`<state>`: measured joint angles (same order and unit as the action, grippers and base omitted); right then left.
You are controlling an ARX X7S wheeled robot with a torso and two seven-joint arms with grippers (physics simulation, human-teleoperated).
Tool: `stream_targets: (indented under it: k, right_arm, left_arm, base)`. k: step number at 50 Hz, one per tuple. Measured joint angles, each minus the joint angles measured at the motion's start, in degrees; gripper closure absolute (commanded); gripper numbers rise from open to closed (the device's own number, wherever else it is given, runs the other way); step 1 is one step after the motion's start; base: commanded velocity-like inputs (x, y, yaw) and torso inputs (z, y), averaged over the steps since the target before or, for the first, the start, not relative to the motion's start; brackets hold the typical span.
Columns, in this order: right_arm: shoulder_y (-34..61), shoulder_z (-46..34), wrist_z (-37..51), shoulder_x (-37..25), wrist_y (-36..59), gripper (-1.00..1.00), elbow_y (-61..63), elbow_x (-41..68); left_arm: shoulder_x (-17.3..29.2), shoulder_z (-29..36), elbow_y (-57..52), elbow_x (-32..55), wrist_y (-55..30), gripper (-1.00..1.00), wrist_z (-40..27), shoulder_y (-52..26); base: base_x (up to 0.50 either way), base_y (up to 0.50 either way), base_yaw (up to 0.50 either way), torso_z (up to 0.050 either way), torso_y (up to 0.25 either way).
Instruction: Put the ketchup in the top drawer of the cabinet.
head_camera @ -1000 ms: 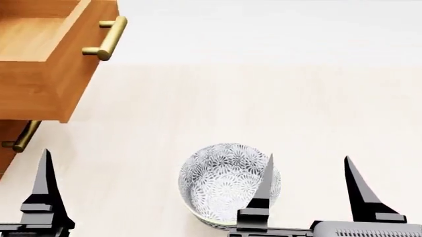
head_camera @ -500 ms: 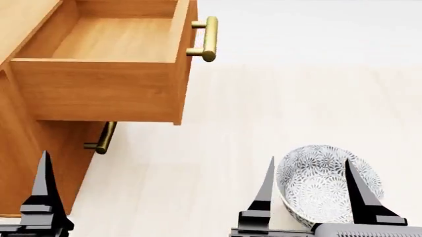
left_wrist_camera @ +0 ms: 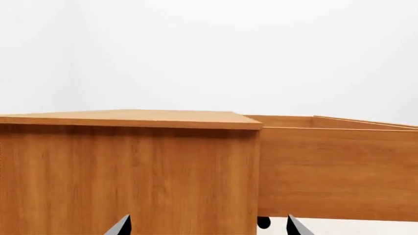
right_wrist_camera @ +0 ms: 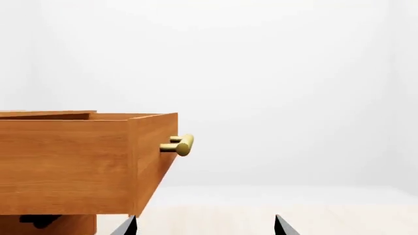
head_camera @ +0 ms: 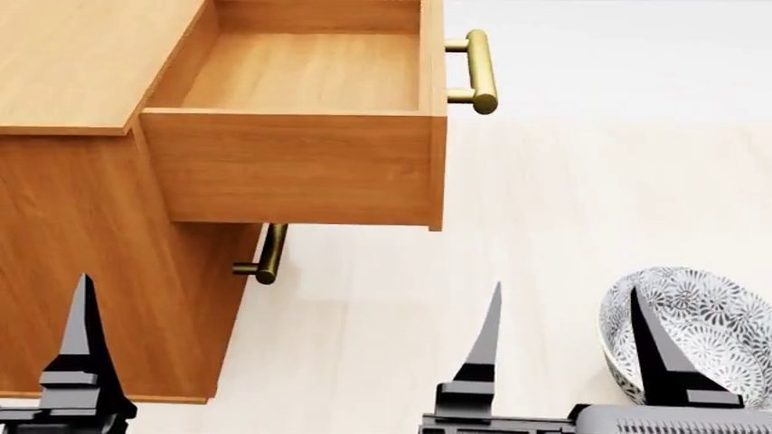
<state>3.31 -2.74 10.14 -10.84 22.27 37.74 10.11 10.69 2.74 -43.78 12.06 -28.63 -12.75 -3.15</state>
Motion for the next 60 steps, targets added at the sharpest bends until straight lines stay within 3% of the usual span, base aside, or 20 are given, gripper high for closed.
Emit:
stream_targets:
  k: [16,36,60]
  right_arm:
    - [-2.55,5.19,-1.00,-4.20,0.26,-1.00,3.81,3.60]
    - [-11.01,24.42,-5.80,-11.55,1.36,-1.00,7.46,16.90]
    - [-17.96,35.67,-18.54,-13.95,-7.99,-1.00,-4.90,21.38]
  left_arm:
    - [0.39,0.46,1.31,0.30,0.74,-1.00,-0.58,-0.54]
    - [1.09,0.91,4.68,0.69,4.66,-1.00,-0.79,0.57]
    - [2.18,1.80,3.86,1.16,4.39,-1.00,-3.17,1.00]
  base:
    - [0.00,0.00,0.00,0.000,0.000]
    - [0.00,0.00,0.00,0.000,0.000]
    - [0.00,0.00,0.00,0.000,0.000]
